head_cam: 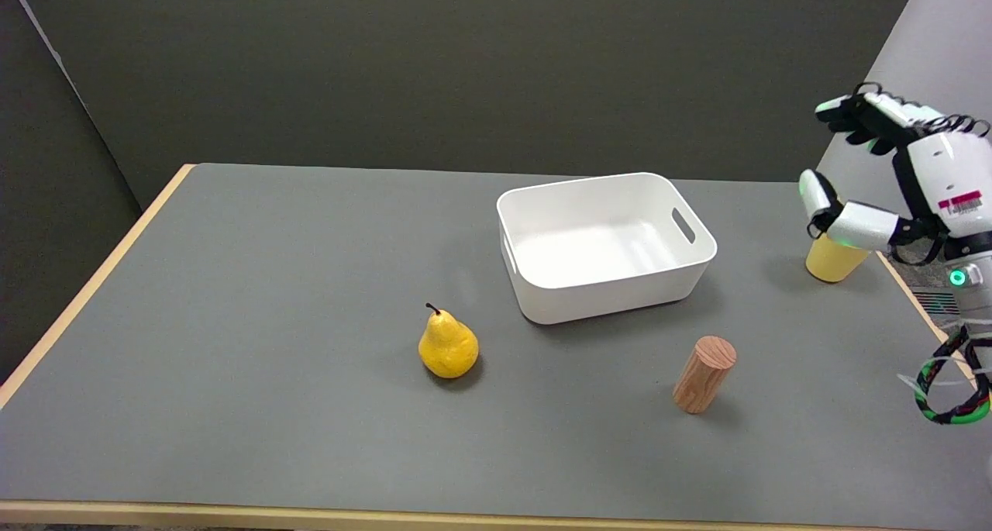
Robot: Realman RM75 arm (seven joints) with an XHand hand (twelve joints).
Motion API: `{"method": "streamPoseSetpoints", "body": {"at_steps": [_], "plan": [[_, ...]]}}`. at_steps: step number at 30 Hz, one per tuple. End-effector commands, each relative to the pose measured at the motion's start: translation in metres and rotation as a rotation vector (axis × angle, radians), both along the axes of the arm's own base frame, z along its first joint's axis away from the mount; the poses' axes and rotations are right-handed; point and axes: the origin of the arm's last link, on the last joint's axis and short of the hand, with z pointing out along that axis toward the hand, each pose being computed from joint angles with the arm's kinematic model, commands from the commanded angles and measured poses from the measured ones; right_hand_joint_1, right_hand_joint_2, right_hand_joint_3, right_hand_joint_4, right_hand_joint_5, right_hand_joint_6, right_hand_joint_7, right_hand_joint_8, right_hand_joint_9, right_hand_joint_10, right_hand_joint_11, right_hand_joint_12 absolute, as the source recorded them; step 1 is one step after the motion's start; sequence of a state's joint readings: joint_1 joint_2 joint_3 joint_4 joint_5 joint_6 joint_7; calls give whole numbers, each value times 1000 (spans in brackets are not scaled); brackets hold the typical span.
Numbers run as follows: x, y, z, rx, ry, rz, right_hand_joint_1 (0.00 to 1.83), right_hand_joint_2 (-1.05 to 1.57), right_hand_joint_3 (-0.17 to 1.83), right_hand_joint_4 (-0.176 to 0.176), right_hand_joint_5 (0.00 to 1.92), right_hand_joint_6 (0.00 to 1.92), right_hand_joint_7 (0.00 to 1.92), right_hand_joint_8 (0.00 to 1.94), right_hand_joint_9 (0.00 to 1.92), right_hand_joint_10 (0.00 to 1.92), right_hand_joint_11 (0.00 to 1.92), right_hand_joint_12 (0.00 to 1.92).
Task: Pick up the wooden cylinder.
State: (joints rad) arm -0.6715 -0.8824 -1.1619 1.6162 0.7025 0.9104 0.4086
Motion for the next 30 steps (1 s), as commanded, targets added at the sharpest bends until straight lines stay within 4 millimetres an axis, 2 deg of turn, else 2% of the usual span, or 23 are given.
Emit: {"method": "streamPoseSetpoints", "body": {"at_steps": [1, 8, 12, 15, 21, 26, 30], "plan": [[-39, 24, -36, 185, -158, -125, 554, 703, 894, 39, 386, 736, 552, 638, 496, 1102, 470, 1646], [-52, 43, -51, 213, -287, -62, 493, 674, 911, 12, 351, 651, 527, 619, 473, 1066, 410, 1614], [-59, 56, -52, 208, -374, -29, 328, 657, 944, -4, 338, 636, 513, 616, 485, 1020, 373, 1571], [-57, 64, -54, 217, -394, -8, 227, 705, 816, -19, 340, 614, 510, 586, 430, 1057, 332, 1513], [-58, 77, -61, 267, -403, -3, 112, 703, 803, -48, 324, 583, 480, 552, 397, 1034, 299, 1471], [-66, 84, -60, 278, -452, -33, 66, 699, 791, -70, 301, 547, 437, 514, 349, 989, 279, 1449], [-77, 86, -50, 280, -545, -65, 30, 693, 783, -87, 278, 518, 390, 476, 281, 902, 222, 1380]]}}
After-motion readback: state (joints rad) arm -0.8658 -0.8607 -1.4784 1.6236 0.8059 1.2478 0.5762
